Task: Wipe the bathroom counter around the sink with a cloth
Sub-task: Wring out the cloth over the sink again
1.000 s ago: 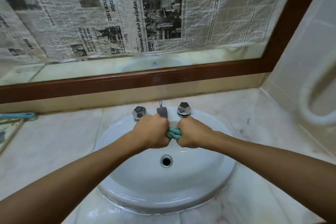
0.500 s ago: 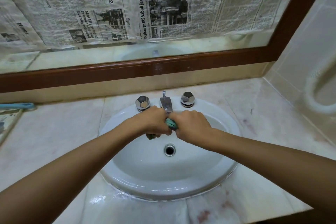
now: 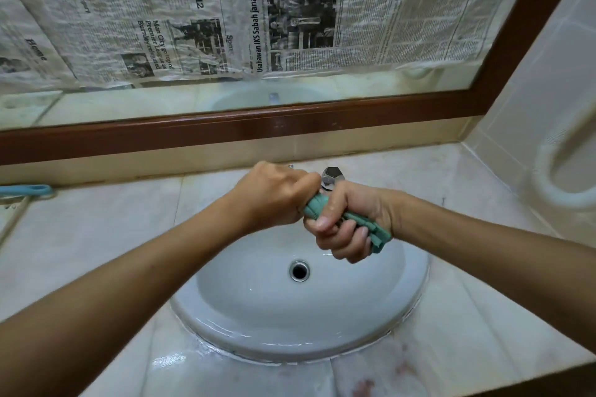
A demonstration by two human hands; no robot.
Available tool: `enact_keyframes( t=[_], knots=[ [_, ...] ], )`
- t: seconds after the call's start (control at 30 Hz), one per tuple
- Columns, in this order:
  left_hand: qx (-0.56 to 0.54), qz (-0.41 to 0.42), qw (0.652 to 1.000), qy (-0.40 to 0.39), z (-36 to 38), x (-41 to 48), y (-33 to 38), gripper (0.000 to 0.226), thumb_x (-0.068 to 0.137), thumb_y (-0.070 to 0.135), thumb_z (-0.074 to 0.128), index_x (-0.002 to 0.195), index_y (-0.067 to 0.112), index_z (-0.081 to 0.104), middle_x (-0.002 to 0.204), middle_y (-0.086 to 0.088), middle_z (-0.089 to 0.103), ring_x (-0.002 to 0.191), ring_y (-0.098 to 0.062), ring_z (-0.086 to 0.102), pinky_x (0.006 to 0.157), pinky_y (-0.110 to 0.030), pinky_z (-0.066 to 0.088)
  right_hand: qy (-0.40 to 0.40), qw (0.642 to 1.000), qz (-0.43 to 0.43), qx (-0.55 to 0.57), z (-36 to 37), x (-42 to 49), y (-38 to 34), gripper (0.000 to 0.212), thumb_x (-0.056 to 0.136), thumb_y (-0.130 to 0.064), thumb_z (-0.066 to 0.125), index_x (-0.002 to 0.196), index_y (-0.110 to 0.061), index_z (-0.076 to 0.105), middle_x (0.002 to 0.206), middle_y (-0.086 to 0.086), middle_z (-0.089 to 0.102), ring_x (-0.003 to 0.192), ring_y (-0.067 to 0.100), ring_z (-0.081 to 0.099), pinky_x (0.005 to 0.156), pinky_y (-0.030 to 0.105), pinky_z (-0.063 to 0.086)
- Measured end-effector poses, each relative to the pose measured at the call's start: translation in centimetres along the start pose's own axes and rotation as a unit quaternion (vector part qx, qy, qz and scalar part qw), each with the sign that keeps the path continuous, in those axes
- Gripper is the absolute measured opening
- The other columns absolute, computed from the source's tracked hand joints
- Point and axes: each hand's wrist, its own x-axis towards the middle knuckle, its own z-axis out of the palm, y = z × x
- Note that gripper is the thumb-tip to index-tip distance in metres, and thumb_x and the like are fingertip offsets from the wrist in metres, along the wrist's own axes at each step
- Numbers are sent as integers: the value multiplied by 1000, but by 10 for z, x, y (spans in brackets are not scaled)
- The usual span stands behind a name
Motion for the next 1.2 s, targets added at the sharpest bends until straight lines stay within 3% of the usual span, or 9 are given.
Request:
enact_keyframes(
  t=[0.17,0.27,0.37,0.47,0.57,0.73,0.83,1.03,1.2],
  knots=[
    [90,-102,972,-191,-27,19,16,21,76,31,55,88,14,60,76,-6,66,62,-38,59,53,-30,34,272,940,31,-205,24,-18,-11,41,81,-5,62,55,-16,33,41,-3,26,35,11,19,41,15,17],
    [74,-168,950,-254,-29,24,24,19,82,30,53,95,19,62,80,-7,55,66,-31,46,60,-31,36,424,833,-4,-356,28,-10,-14,32,75,-5,72,54,-10,47,38,1,40,31,16,32,39,18,28],
    [-33,-248,921,-299,-19,22,20,15,79,23,55,68,15,51,67,-2,40,59,-23,43,63,-34,45,525,708,-45,-470,20,7,-9,12,71,-5,65,65,-13,58,53,4,53,47,20,51,44,23,37],
    [-172,-331,860,-349,-10,16,21,22,75,15,60,60,15,44,54,-2,46,48,-21,47,54,-33,43,545,586,-65,-596,10,20,5,22,72,-12,58,94,-15,55,84,8,59,85,29,57,54,29,43],
    [-359,-404,765,-352,0,6,23,29,75,7,64,56,12,43,41,0,39,35,-16,34,40,-23,34,555,537,-110,-626,2,25,12,41,72,-12,59,105,-18,37,80,7,53,69,31,51,47,31,37],
    [-482,-445,665,-357,8,2,17,38,71,6,64,46,18,39,40,-1,32,34,-14,23,44,-21,18,536,476,-144,-682,-15,35,15,50,69,-12,66,109,-11,37,58,-3,30,63,34,51,42,29,25],
    [-487,-447,650,-376,11,1,16,35,63,15,65,40,20,39,41,-1,33,36,-14,23,44,-21,16,531,475,-143,-687,-25,41,16,51,68,-17,68,108,-12,36,55,-6,27,53,33,45,42,30,28],
    [-469,-500,652,-325,25,5,27,35,78,3,58,54,15,37,44,-3,34,37,-16,24,44,-21,20,531,377,-215,-728,-45,40,22,64,43,-14,73,93,-14,32,38,1,38,28,26,33,34,18,27],
    [-556,-564,534,-296,34,8,35,25,81,1,50,69,16,34,45,3,23,36,-10,15,39,-14,16,523,292,-259,-758,-62,39,20,52,54,-25,68,92,-11,34,36,3,45,25,26,40,43,19,19]
  ],
)
